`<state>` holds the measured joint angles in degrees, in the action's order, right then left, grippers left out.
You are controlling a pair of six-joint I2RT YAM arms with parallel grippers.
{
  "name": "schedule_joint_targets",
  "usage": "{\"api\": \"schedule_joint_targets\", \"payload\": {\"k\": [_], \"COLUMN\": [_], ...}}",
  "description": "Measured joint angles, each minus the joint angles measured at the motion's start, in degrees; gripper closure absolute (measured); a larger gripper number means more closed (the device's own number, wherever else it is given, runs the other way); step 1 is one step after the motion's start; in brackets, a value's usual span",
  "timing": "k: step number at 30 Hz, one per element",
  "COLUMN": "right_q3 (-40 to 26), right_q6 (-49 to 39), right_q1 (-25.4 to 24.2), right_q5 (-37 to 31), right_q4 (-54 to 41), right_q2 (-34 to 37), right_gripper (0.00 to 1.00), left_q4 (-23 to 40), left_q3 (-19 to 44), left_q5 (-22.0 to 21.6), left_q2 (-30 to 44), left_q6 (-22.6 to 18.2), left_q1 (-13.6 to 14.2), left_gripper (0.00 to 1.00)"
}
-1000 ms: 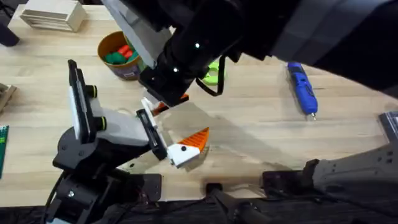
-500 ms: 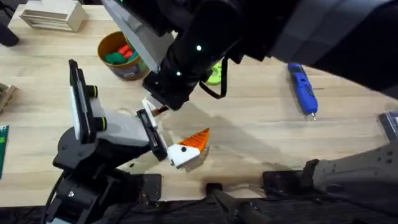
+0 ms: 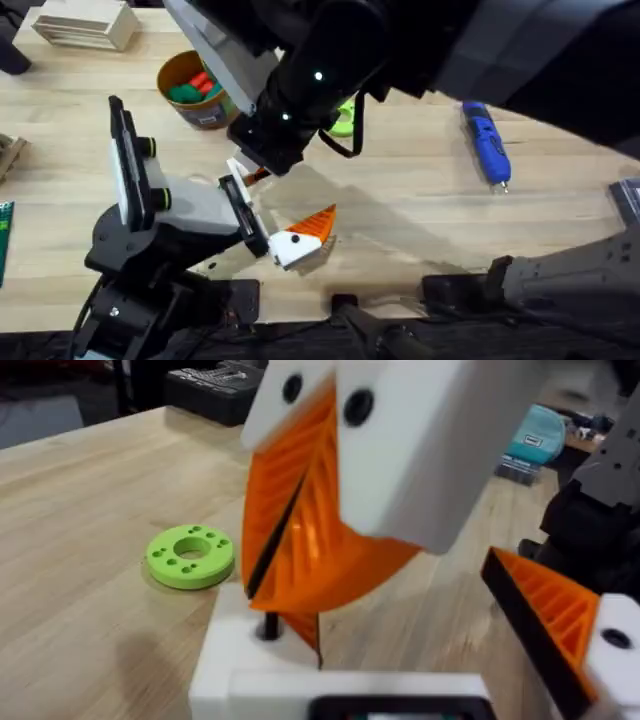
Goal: Pick up the gripper from the table and insert it into the empty holder that is missing its gripper. Then pick up a screw, insert it into the mounting hole, and use the screwdriver to tighten it. Finally, clean up the table by picking up the vegetable and placing it into the bucket.
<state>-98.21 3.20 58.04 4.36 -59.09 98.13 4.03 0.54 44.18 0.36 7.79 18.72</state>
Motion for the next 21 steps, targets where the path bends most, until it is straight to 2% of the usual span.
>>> {"api": "schedule_joint_targets", "payload": {"k": [14, 15, 20, 21], "right_q3": [0.00, 0.00, -0.02, 0.00], "right_q6": [0.08, 0.10, -0.02, -0.19], "right_q1": [-0.09, -0.11, -1.42, -2.22], "right_q5": [0.38, 0.41, -0.52, -0.44], "right_q4": [1.20, 1.04, -0.42, -0.98], "right_q2": [1.38, 1.38, 1.25, 1.04], "right_gripper": [0.988, 0.879, 0.156, 0.111], "left_q4": [0.04, 0.01, 0.02, 0.00], "left_q3": [0.00, 0.00, 0.00, 0.00], "left_q5": [-0.22, -0.22, -0.22, -0.22], "left_q2": [0.07, 0.07, 0.07, 0.06], "left_q6": [0.46, 0.38, 0.37, 0.23], "left_q1": [0.00, 0.00, 0.00, 0.00], "left_gripper": [0.013, 0.013, 0.014, 0.014]}}
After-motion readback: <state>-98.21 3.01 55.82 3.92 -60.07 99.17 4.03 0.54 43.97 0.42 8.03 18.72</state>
